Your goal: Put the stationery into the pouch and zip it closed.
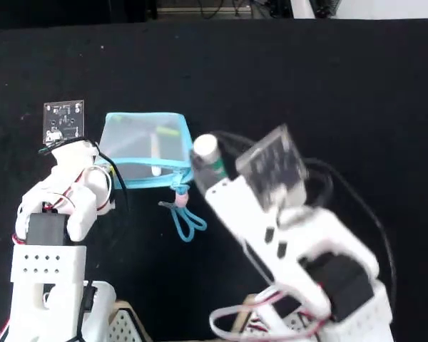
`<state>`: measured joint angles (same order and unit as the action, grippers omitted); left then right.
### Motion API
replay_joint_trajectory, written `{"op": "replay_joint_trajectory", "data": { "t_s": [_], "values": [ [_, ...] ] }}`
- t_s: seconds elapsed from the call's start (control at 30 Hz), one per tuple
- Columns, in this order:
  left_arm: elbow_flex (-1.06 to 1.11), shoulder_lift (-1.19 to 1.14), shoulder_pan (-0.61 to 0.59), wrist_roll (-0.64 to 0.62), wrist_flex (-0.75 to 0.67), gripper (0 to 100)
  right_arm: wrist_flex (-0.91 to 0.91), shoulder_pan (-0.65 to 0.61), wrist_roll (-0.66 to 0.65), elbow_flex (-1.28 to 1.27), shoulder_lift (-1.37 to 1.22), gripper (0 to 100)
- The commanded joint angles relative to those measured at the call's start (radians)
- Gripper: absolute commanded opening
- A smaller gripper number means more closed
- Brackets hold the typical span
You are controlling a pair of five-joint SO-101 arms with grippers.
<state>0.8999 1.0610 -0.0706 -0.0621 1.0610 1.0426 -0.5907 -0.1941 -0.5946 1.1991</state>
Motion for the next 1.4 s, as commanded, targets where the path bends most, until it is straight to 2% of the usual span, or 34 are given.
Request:
{"op": "replay_joint_trajectory", "data": {
  "t_s": [0.0, 0.17, 0.37, 0.73, 1.0, 1.37],
  "values": [
    [-0.01, 0.003, 0.008, 0.006, -0.02, 3, -0.178, -0.141, 0.008, -0.125, 0.148, 1.1],
    [-0.01, 0.003, 0.005, 0.006, -0.02, 3, -0.545, -0.261, 0.0, -0.437, 0.277, 1.1],
    [-0.01, 0.003, 0.005, 0.006, -0.02, 3, -0.939, -0.273, 0.0, -0.734, 0.325, 1.1],
    [-0.01, 0.003, 0.004, 0.006, -0.02, 3, -0.996, -0.235, -0.002, -0.871, 0.321, 1.1],
    [-0.01, 0.003, 0.004, 0.006, -0.02, 3, -1.333, -0.117, -0.002, -1.055, 0.32, 1.1],
    [-0.01, 0.003, 0.007, 0.006, -0.02, 3, -1.26, -0.123, -0.002, -1.066, 0.32, 1.1]
  ]
}}
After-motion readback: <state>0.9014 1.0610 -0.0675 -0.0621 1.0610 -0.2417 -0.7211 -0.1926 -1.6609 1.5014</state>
